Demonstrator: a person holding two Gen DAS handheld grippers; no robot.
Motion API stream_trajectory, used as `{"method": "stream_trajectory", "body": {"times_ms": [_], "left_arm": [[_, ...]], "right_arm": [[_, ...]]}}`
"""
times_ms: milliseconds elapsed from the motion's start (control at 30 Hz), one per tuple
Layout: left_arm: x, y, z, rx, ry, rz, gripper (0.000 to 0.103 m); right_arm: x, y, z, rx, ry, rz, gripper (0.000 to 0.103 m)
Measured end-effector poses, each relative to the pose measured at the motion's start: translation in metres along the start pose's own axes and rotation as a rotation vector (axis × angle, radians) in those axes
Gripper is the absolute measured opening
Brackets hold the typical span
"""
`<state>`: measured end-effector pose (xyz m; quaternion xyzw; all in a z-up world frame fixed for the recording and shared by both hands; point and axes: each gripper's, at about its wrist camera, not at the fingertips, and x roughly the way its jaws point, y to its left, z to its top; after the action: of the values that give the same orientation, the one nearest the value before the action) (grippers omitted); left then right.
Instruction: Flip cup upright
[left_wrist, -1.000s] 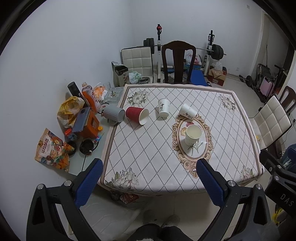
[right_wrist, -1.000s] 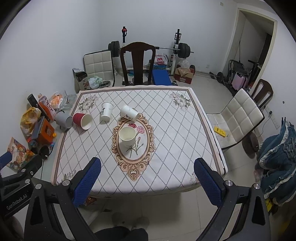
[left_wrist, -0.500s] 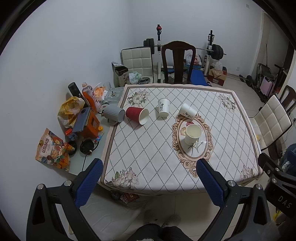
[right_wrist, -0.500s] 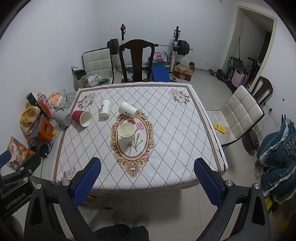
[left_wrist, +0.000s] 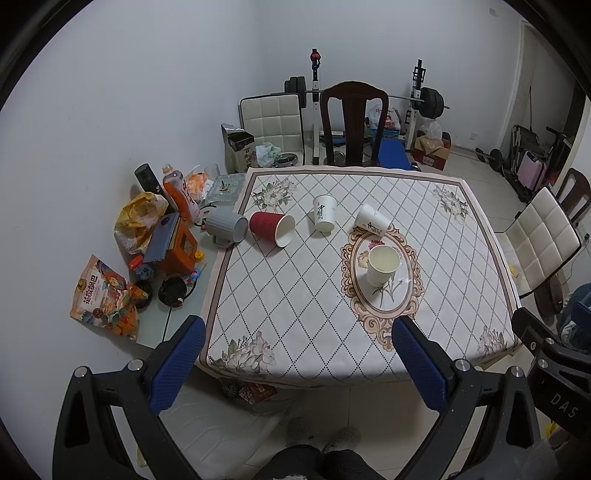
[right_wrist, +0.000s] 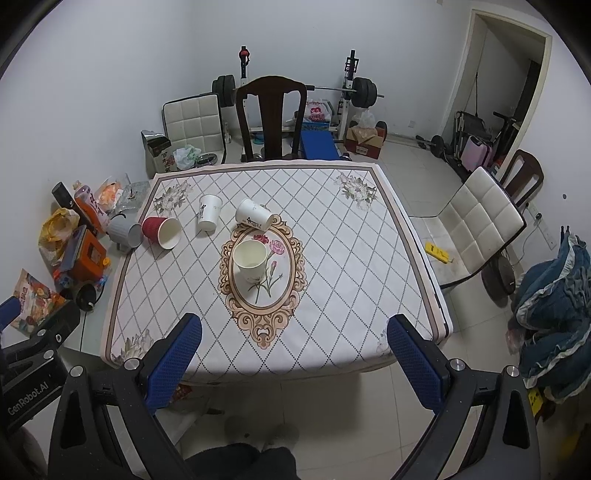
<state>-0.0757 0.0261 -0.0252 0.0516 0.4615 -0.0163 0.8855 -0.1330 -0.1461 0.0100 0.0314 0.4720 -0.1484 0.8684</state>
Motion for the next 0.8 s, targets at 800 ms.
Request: {"method": "stream_trajectory", "body": {"times_ms": [800], "left_arm": [[-0.0011, -0.0004, -0.0004, 0.002, 0.002, -0.001, 0.103]], "right_arm": [[-0.0003, 0.0041, -0.0081, -0.003, 0.008, 0.002, 0.102]]}}
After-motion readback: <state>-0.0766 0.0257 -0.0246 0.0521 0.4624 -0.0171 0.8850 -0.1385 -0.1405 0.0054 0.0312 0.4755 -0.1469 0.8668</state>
